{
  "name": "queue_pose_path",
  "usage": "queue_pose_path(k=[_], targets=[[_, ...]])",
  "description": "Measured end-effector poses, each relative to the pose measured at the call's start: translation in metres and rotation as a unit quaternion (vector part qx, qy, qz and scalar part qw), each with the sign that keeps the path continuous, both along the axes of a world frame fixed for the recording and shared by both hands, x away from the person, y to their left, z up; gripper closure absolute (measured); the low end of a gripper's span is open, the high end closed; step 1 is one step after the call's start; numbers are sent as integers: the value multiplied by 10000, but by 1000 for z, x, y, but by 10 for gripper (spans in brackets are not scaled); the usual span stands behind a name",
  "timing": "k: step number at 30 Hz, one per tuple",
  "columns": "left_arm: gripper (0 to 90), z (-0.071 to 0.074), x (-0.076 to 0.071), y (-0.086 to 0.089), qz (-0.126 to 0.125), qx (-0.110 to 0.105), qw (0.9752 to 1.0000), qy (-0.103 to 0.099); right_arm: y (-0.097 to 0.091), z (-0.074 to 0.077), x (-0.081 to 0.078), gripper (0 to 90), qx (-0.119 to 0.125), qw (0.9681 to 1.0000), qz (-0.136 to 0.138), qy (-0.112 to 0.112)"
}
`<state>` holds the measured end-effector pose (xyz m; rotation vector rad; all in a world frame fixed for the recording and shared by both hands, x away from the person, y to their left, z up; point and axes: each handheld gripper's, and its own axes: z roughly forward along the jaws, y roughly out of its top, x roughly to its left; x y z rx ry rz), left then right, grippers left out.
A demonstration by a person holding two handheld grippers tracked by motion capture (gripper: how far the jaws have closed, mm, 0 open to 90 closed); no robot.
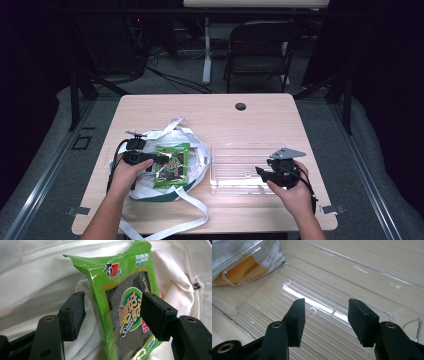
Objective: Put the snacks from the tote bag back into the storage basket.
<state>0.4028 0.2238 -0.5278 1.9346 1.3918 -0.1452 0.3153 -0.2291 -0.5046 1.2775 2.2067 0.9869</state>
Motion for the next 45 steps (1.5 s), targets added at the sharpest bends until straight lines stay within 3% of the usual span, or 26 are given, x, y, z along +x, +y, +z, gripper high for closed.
queue_pose_path(k=[26,34,45], targets=[[389,-17,9,-9,-222,-363,9982,422,1,-1,0,482,5,10000,-12,-25],[414,-12,7,-7,-307,-532,9974,366,1,0,-1,483,-9,10000,2,2],[498,-5,3,-4,-426,-546,9974,209,1,-1,-1,486,-1,10000,-24,-21]])
